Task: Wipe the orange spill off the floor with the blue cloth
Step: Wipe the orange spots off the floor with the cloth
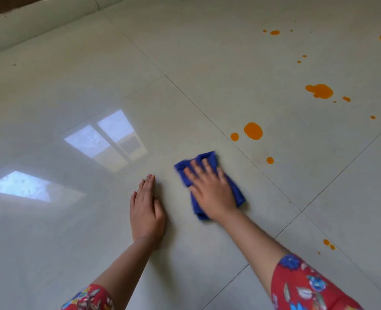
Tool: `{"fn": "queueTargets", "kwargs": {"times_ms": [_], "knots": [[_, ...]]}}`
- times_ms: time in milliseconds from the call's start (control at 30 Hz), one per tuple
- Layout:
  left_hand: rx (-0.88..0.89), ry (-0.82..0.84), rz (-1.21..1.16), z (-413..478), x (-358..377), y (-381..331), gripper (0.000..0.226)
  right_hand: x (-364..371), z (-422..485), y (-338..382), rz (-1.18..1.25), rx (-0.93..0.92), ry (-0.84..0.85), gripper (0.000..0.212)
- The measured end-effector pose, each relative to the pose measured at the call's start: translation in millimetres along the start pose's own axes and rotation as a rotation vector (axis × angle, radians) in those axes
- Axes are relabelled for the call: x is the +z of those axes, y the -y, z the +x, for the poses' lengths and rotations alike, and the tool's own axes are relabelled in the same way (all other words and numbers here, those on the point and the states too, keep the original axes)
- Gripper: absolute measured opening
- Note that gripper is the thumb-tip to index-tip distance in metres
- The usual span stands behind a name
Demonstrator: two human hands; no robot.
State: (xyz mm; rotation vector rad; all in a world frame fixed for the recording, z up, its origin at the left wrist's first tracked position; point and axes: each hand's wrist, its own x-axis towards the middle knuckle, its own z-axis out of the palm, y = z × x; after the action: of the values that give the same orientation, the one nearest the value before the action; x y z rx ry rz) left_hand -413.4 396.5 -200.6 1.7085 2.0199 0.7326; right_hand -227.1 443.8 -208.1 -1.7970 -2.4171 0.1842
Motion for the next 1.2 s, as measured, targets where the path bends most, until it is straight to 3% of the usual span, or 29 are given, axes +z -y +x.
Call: {"fn": "queueTargets", "kwargs": {"times_ms": [100, 200, 333, 433, 567, 667, 733, 867, 933, 1000, 1067, 1200], "knots": [[0.005, 0.012, -0.001, 0, 0, 1, 0.061, 10, -63, 29, -0.01, -0.35, 0.06, 0.052], [0.015, 0.016, 0.027, -1, -1, 0, 0.056, -3, -113, -14, 0.01, -0.404, 0.083, 0.054], [0.119, 0.098, 0.094, -3, -1, -3, 0.056, -13, -89, -79, -0.041, -0.034, 0.029, 0.052], [0.245, 0.162, 0.175, -5, -1, -7, 0.055, -12, -58, -55, -0.009, 0.188, -0.003, 0.052], [0.331, 0.192, 0.199, -6, 0, -10, 0.055, -3, -105, -18, 0.004, -0.027, 0.026, 0.052], [0.318, 0.27, 0.132, -14, 18, -40, 0.06, -16, -166, -38, -0.014, -0.114, 0.092, 0.053], [0.337, 0.396, 0.092, -24, 38, -70, 0.066, -20, -173, -66, -0.043, -0.032, 0.059, 0.052], [0.393, 0.652, 0.254, -33, 61, -101, 0.1, -20, -127, -92, 0.018, 0.444, -0.016, 0.052], [0.411, 0.729, 0.313, -30, 59, -101, 0.113, -16, -133, -82, 0.013, 0.389, -0.012, 0.053], [0.422, 0.769, 0.333, -27, 55, -99, 0.124, -17, -172, -75, -0.022, 0.134, 0.06, 0.052], [0.452, 0.763, 0.364, -27, 56, -100, 0.132, -25, -210, -90, -0.032, 0.015, 0.111, 0.052], [0.479, 0.727, 0.39, -30, 58, -100, 0.14, -31, -206, -136, -0.034, 0.412, 0.013, 0.052]]}}
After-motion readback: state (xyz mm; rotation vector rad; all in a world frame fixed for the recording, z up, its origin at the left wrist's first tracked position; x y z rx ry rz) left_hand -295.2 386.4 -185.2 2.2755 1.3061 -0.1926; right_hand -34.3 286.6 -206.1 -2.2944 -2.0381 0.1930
